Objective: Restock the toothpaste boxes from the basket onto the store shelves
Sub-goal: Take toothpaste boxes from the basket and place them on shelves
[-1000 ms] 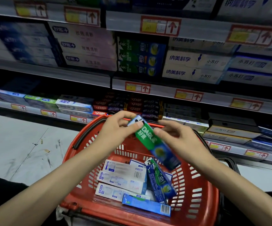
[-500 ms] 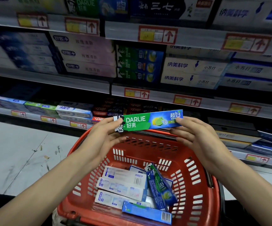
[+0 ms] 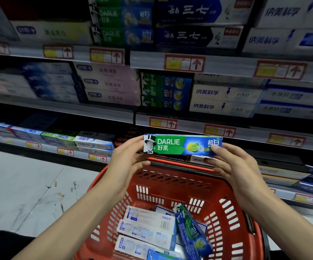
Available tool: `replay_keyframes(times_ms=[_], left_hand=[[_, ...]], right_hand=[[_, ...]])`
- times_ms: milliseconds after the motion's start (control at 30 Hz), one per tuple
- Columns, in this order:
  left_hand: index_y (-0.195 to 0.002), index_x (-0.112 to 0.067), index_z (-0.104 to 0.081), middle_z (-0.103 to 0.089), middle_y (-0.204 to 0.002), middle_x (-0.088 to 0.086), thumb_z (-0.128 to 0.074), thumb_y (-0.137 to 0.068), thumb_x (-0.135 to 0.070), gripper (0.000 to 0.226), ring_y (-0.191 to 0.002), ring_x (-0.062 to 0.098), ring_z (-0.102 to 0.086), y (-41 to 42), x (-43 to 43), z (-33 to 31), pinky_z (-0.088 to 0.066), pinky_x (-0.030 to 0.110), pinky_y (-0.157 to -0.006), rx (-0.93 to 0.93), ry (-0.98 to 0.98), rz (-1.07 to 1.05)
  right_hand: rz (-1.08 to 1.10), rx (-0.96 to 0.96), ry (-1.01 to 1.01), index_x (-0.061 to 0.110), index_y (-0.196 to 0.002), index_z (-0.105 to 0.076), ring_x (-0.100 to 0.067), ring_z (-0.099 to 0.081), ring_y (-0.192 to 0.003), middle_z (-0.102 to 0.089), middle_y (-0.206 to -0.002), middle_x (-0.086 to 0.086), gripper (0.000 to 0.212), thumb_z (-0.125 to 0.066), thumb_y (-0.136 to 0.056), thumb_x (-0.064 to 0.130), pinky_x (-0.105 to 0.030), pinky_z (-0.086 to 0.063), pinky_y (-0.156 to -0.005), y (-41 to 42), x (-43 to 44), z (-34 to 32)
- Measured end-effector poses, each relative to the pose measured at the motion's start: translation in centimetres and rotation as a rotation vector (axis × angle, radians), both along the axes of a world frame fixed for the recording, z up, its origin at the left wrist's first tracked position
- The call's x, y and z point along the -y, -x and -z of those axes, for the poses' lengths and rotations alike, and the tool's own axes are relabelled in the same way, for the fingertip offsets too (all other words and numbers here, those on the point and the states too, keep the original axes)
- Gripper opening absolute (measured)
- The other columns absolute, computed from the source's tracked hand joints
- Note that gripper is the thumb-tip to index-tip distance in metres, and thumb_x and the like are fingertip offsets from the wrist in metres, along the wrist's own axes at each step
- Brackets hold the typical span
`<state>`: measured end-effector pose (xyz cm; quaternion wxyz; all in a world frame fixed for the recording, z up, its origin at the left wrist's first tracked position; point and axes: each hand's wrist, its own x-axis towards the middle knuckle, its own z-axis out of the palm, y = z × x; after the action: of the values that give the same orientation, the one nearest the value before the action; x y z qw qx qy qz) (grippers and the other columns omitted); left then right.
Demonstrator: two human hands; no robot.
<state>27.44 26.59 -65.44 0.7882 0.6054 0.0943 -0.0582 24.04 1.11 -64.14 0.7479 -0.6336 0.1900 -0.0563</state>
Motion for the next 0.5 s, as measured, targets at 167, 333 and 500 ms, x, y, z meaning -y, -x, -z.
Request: replay_keyframes(times_ms=[167, 333, 500], left_hand=[[-0.129, -0.018, -0.071, -0.079, -0.113, 0.000, -0.057, -0.106, -0.022, 0.028, -0.108, 0.021, -0.072, -0.3, -0.9, 0.2, -0.055, 0.031, -0.080, 0.048, -0.155, -0.056], [-0.116, -0.016, -0.073, -0.079, -0.108, 0.005, -0.062, -0.103, -0.021, 0.017, -0.107, 0.027, -0.073, -1.0, -1.9, 1.2, -0.059, 0.032, -0.082, 0.070, -0.214, -0.170], [-0.107, -0.017, -0.076, -0.080, -0.103, 0.003, -0.068, -0.100, -0.020, 0.011, -0.107, 0.027, -0.073, -2.5, -2.8, 1.4, -0.059, 0.048, -0.095, 0.084, -0.266, -0.186]], right_hand=[[-0.037, 0.074, 0.083, 0.018, -0.116, -0.068, -0.020, -0.079, -0.091, -0.080, -0.102, -0.004, 0.028, -0.079, -0.090, 0.022, -0.036, -0.059, -0.081, -0.3, -0.7, -0.1], [-0.076, 0.096, 0.179, 0.021, -0.108, -0.070, -0.015, -0.077, -0.093, -0.080, -0.094, 0.011, 0.026, -0.083, -0.085, 0.023, -0.043, -0.061, -0.086, -1.1, -1.6, 0.4], [-0.049, 0.101, 0.194, 0.019, -0.103, -0.072, -0.017, -0.076, -0.095, -0.080, -0.092, 0.005, 0.022, -0.084, -0.084, 0.017, -0.051, -0.060, -0.090, -2.7, -2.2, 0.3]])
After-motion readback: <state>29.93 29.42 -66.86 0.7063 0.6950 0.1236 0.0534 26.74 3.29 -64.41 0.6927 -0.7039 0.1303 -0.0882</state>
